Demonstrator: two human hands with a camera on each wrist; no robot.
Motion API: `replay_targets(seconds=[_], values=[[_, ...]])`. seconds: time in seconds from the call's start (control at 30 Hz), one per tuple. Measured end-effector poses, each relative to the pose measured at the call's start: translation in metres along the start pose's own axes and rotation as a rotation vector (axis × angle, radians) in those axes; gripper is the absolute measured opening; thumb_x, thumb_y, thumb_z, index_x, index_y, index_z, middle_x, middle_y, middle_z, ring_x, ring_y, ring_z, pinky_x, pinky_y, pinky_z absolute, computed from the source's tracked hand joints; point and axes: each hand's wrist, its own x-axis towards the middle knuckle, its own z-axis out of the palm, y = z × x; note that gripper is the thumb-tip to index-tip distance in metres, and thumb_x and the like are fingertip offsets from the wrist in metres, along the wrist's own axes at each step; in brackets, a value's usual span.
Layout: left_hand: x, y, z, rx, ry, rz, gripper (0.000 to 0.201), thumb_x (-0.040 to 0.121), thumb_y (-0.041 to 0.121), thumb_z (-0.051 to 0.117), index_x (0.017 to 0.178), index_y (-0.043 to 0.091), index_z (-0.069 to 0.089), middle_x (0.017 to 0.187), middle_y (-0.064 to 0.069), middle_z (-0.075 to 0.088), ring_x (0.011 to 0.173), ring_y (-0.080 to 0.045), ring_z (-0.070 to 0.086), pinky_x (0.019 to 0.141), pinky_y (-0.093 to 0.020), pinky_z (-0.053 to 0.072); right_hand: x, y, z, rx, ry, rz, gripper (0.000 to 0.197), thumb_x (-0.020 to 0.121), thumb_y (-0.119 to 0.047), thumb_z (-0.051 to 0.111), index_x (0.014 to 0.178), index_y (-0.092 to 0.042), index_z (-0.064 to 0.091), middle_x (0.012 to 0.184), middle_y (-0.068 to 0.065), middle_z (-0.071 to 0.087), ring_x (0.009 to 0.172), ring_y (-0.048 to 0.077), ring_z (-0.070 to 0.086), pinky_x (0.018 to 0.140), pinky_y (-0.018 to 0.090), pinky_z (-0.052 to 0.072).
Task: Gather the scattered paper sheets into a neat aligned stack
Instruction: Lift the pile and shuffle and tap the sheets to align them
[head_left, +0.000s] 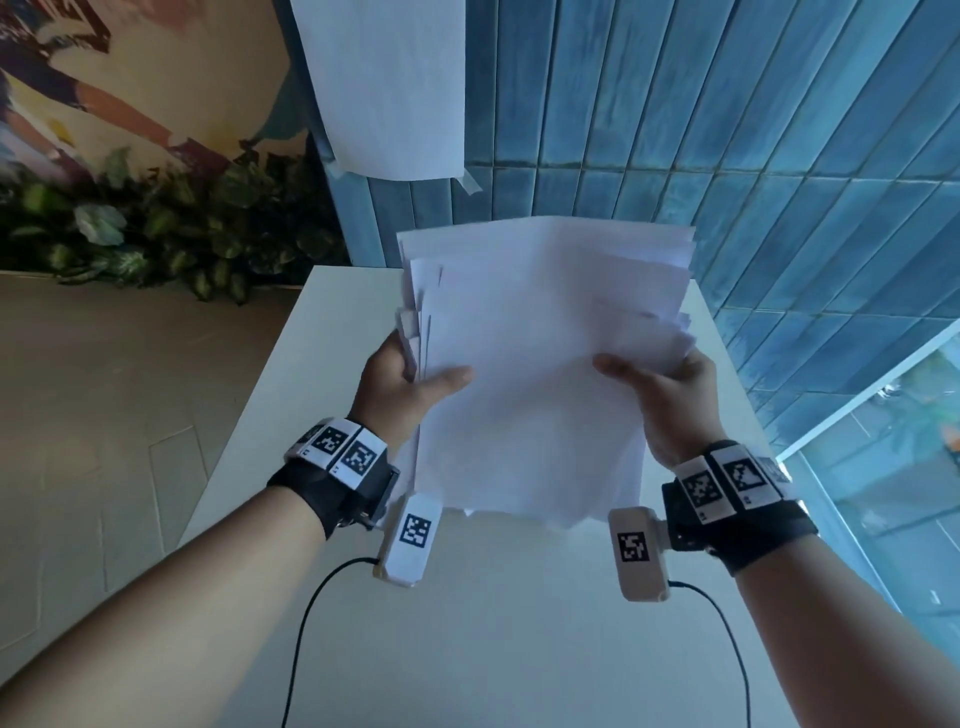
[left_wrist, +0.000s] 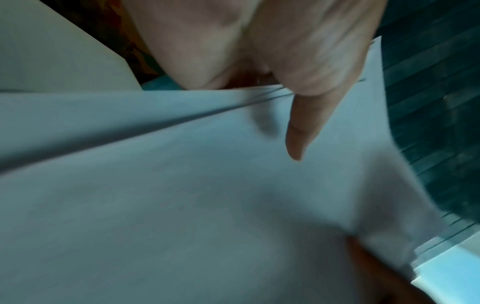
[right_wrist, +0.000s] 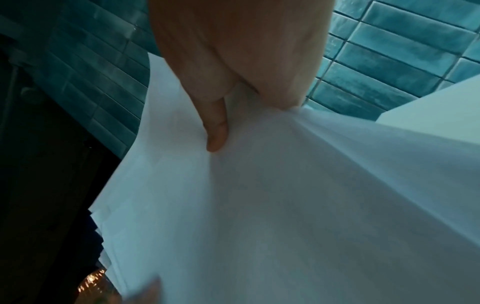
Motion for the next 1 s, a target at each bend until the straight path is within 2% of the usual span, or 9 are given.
replay_targets(seconds=[0.17, 0.27, 0.37, 0.47, 0.6, 0.7, 0.8, 0.9, 1.0], values=[[-0.008, -0.009, 0.006, 0.101, -0.002, -0.042, 0.018, 0.085, 0.009, 0.07, 0.099, 0.018, 0.064, 0.091, 0.009, 0.068, 0.086, -0.002, 0.064, 0.073, -0.013, 0.05, 0.003, -0.009, 0.004, -0.011, 0.002, -0.038, 0.026, 0.064, 0.004, 0.082, 0.082, -0.011, 0.071, 0.088, 0.013, 0.073, 0.078, 0.028, 0.07, 0.074, 0.041, 0.059], [-0.008, -0.004, 0.006, 0.045, 0.037, -0.031, 0.019, 0.085, 0.01, 0.069, 0.1, 0.02, 0.065, 0.096, 0.004, 0.071, 0.09, -0.012, 0.067, 0.08, -0.022, 0.053, -0.001, -0.005, -0.003, -0.086, -0.03, -0.07, 0.029, 0.066, 0.001, 0.083, 0.089, -0.012, 0.07, 0.084, 0.001, 0.075, 0.073, 0.013, 0.072, 0.065, 0.024, 0.057], [-0.006, 0.004, 0.0, 0.055, -0.01, -0.004, 0.016, 0.085, 0.011, 0.07, 0.098, 0.02, 0.065, 0.095, 0.005, 0.072, 0.083, -0.002, 0.068, 0.078, -0.017, 0.053, -0.007, 0.004, -0.01, -0.185, -0.112, -0.064, 0.028, 0.067, 0.001, 0.083, 0.082, -0.017, 0.067, 0.067, -0.013, 0.073, 0.061, -0.001, 0.068, 0.057, 0.013, 0.05], [-0.004, 0.009, -0.003, 0.143, -0.101, -0.023, 0.012, 0.082, 0.016, 0.074, 0.093, 0.012, 0.07, 0.088, 0.005, 0.073, 0.078, -0.002, 0.068, 0.077, -0.02, 0.052, -0.005, 0.015, -0.012, -0.217, -0.105, -0.025, 0.033, 0.064, -0.001, 0.085, 0.089, -0.017, 0.069, 0.086, -0.003, 0.075, 0.076, 0.01, 0.072, 0.065, 0.023, 0.056], [-0.002, 0.008, -0.003, 0.418, -0.106, -0.023, 0.04, 0.081, 0.02, 0.075, 0.051, 0.004, 0.054, 0.044, 0.008, 0.054, 0.043, 0.003, 0.047, 0.051, -0.012, 0.044, -0.004, 0.026, -0.011, -0.23, -0.073, 0.06, 0.022, 0.064, -0.004, 0.086, 0.079, -0.011, 0.072, 0.084, 0.005, 0.075, 0.075, 0.019, 0.071, 0.07, 0.037, 0.058], [0.004, 0.022, -0.004, 0.512, -0.116, 0.039, 0.023, 0.084, 0.02, 0.072, 0.065, 0.013, 0.061, 0.062, 0.005, 0.061, 0.06, -0.008, 0.056, 0.059, -0.013, 0.045, -0.005, 0.037, -0.011, -0.191, -0.031, 0.128, 0.027, 0.063, -0.009, 0.087, 0.085, -0.007, 0.072, 0.089, 0.008, 0.076, 0.081, 0.023, 0.073, 0.07, 0.035, 0.057], [0.015, 0.04, -0.008, 0.687, -0.239, 0.114, 0.02, 0.087, 0.02, 0.067, 0.105, 0.013, 0.068, 0.09, -0.001, 0.068, 0.088, -0.022, 0.064, 0.077, -0.025, 0.047, -0.004, 0.045, -0.009, -0.223, 0.052, 0.125, 0.05, 0.064, -0.013, 0.088, 0.107, -0.005, 0.064, 0.104, 0.011, 0.072, 0.09, 0.024, 0.071, 0.071, 0.03, 0.055], [0.025, 0.053, -0.012, 0.918, -0.336, 0.17, 0.021, 0.087, 0.023, 0.061, 0.107, 0.023, 0.067, 0.093, -0.005, 0.072, 0.09, -0.029, 0.064, 0.08, -0.035, 0.052, 0.0, 0.041, -0.009, -0.271, 0.144, 0.127, 0.09, 0.063, -0.017, 0.089, 0.136, -0.01, 0.036, 0.129, 0.004, 0.052, 0.114, 0.023, 0.058, 0.091, 0.032, 0.051], [0.031, 0.065, -0.013, 1.006, -0.391, 0.167, 0.023, 0.086, 0.023, 0.059, 0.106, 0.03, 0.068, 0.094, -0.002, 0.071, 0.091, -0.028, 0.063, 0.08, -0.034, 0.052, 0.004, 0.028, -0.01, -0.537, 0.168, 0.027, 0.13, 0.055, -0.038, 0.091, 0.152, -0.018, 0.006, 0.157, 0.0, 0.018, 0.146, 0.019, 0.019, 0.119, 0.039, 0.021]])
